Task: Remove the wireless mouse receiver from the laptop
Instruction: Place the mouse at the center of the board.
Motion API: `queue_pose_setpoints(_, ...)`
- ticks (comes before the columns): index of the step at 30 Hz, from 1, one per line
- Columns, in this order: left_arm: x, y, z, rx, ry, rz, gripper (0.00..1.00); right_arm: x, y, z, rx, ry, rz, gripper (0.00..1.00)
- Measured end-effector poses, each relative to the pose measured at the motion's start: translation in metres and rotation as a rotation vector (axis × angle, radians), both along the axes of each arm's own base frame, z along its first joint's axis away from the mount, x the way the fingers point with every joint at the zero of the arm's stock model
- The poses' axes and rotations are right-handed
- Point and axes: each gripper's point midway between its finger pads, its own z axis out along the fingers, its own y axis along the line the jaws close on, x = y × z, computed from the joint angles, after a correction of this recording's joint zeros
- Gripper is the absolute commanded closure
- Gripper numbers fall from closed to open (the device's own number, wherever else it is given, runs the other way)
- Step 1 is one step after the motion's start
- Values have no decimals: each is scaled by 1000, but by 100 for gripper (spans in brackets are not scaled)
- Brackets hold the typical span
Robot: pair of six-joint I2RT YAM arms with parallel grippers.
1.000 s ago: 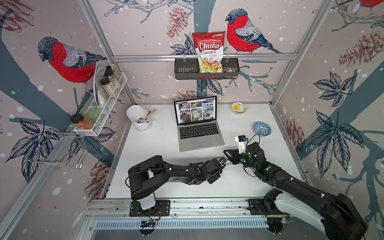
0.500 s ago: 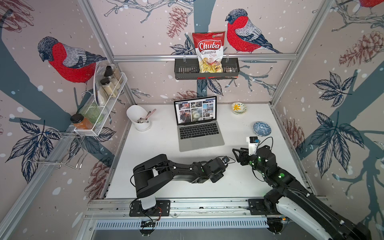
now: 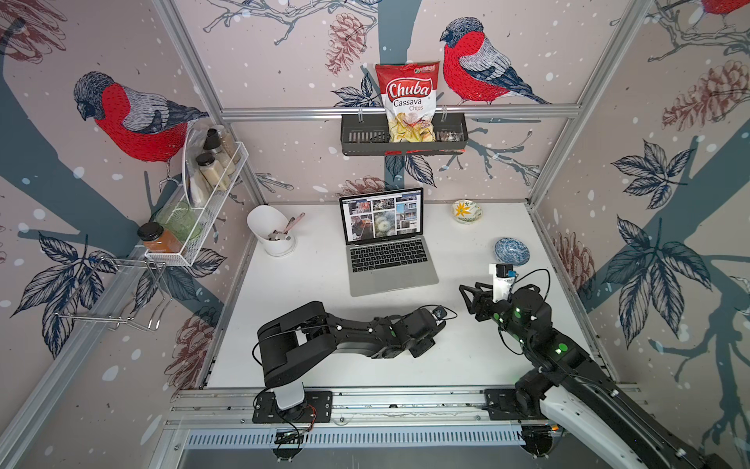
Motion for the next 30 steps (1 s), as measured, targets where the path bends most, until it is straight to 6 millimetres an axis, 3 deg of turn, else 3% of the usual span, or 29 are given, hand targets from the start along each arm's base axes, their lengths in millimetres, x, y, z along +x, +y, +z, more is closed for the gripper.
queue_pose_setpoints(6, 4, 22, 9, 25, 38, 4, 49, -9, 4, 40, -16, -131, 42, 37)
queue_pose_setpoints(9, 13, 27, 20, 4, 41, 20, 49, -11, 6, 60, -109, -212, 56, 36)
queue_pose_setpoints(12, 20, 32, 25, -9, 49, 22, 49, -7, 9, 65, -250, -244, 67, 35)
queue_pose_setpoints(18, 32, 43, 33, -31, 64, 29, 49, -8, 10, 51, -478, -275, 147, 35)
queue_pose_setpoints(23, 37, 52, 45, -69, 61, 47, 48, -24, 24, 37, -657, -383, 316, 32)
queue_pose_setpoints(30, 36, 52, 65, -142, 57, 34, 46, -65, 51, -35, -912, -506, 703, 31)
